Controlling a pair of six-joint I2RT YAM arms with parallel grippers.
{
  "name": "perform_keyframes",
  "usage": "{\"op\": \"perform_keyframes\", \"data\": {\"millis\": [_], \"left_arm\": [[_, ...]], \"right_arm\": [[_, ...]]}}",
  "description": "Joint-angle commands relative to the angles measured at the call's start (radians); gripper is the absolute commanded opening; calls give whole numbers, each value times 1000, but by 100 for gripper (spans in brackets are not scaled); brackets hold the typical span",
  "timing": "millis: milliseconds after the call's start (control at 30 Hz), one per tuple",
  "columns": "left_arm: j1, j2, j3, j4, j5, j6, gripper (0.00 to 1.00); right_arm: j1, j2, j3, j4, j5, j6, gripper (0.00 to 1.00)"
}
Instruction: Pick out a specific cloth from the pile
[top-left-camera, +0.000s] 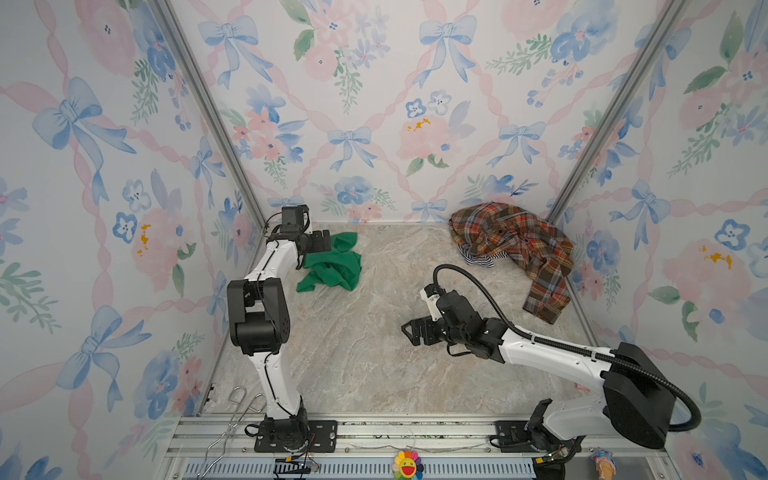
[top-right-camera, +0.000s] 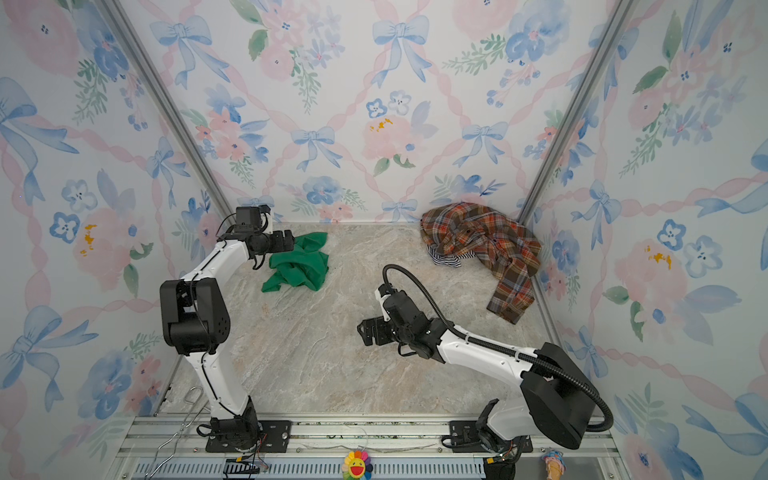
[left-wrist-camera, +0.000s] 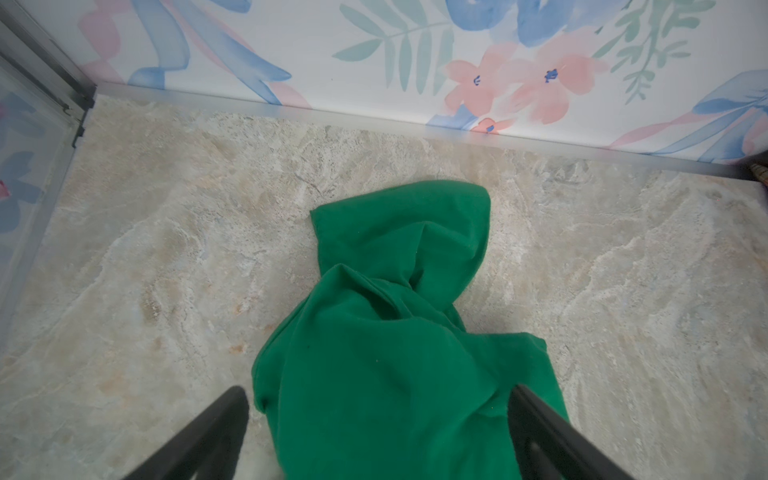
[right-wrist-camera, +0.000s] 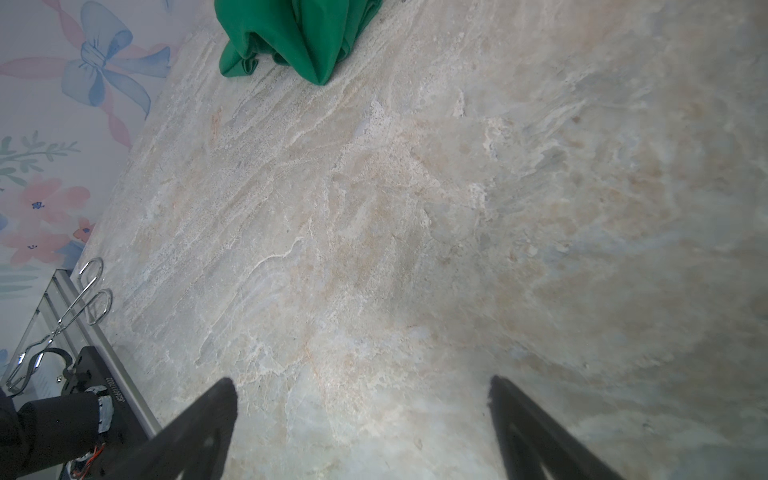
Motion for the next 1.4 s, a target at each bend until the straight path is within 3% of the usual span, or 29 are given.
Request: {"op": "perform_keyframes", "data": {"millis": [0,167,233,300,367,467,633,733,767,833,933,967,1000,1067,1267,1367], "left_arm": [[-6,-181,-105,69,-8,-13,98],[-9,-538,-483,316,-146,-128,98],[-19,-698,-692,467,-281,-162,98],[-68,-841,-944,640,-516,-132,98],[-121,-890,-1118,789,-682,-45,98],[-125,-859,-1277,973,-742,-9,98],[-90,-686,-1419,1377,-640,-51,98],[-57,-498,-1479,1713,-493,-38,98],[-60,-481,-1473,1740,-432,-4,98],[-94,-486,-1438,1643,-363,48,98],[-102,-353,-1408,1768,-317,98,98],[-94,-397,-1391,1654,-314,69,98],[-83,-417,-1375,1575,-317,49,98],[-87,-372,-1388,1680,-323,66,98],[-116,-371,-1361,1638,-362,89,98],[-152,-372,-1344,1603,-382,128,98]], "right_arm": [[-29,-62,-1,-47,22,-31,97],[-234,-175,11,-120,-35,-111,97],[-348,-222,0,-144,-30,-146,97],[-479,-280,-38,-123,-30,-161,97],[-587,-327,-73,-110,-35,-158,97],[-716,-398,-93,-147,-24,-202,97],[-811,-514,-236,-70,199,-304,97],[-868,-540,-321,22,261,-300,97],[-879,-537,-349,62,268,-310,97],[-884,-529,-401,149,296,-337,97],[-883,-514,-504,328,310,-375,97],[-883,-507,-531,385,309,-376,97],[-883,-501,-557,436,310,-371,97],[-882,-482,-588,520,296,-369,97],[-870,-362,-582,600,313,-394,97],[-835,-274,-585,744,308,-433,97]]}}
